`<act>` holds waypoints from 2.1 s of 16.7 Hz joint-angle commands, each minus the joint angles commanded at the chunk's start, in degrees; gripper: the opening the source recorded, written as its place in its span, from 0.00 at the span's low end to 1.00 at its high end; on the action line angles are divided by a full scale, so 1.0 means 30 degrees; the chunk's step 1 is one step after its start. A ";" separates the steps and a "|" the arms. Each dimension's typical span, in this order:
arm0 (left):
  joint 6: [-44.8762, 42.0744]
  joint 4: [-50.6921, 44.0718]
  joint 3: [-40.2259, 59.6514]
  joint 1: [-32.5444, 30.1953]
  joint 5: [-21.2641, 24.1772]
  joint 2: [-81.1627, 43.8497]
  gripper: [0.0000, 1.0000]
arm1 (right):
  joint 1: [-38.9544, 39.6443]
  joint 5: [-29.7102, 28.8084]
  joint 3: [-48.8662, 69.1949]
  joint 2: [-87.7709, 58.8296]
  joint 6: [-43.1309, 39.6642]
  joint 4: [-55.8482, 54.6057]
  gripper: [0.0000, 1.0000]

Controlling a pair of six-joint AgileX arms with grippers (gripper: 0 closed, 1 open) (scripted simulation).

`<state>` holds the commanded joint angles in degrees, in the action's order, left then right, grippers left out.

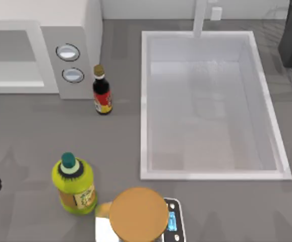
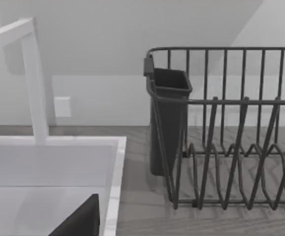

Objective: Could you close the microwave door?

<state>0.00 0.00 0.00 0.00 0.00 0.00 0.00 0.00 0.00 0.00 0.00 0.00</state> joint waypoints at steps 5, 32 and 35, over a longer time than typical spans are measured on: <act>0.0000 0.0000 0.0000 0.0000 0.0000 0.0000 0.00 | 0.0000 0.0000 0.0000 0.0000 0.0000 0.0000 1.00; -0.0042 0.0897 0.2832 -0.6499 -0.6501 -0.3726 0.00 | 0.0000 0.0000 0.0000 0.0000 0.0000 0.0000 1.00; -0.0052 0.0920 0.3445 -0.5821 -0.5822 -0.4356 0.00 | 0.0000 0.0000 0.0000 0.0000 0.0000 0.0000 1.00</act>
<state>-0.16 2.76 10.33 -17.46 -17.47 -13.07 0.00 0.00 0.00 0.00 0.00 0.00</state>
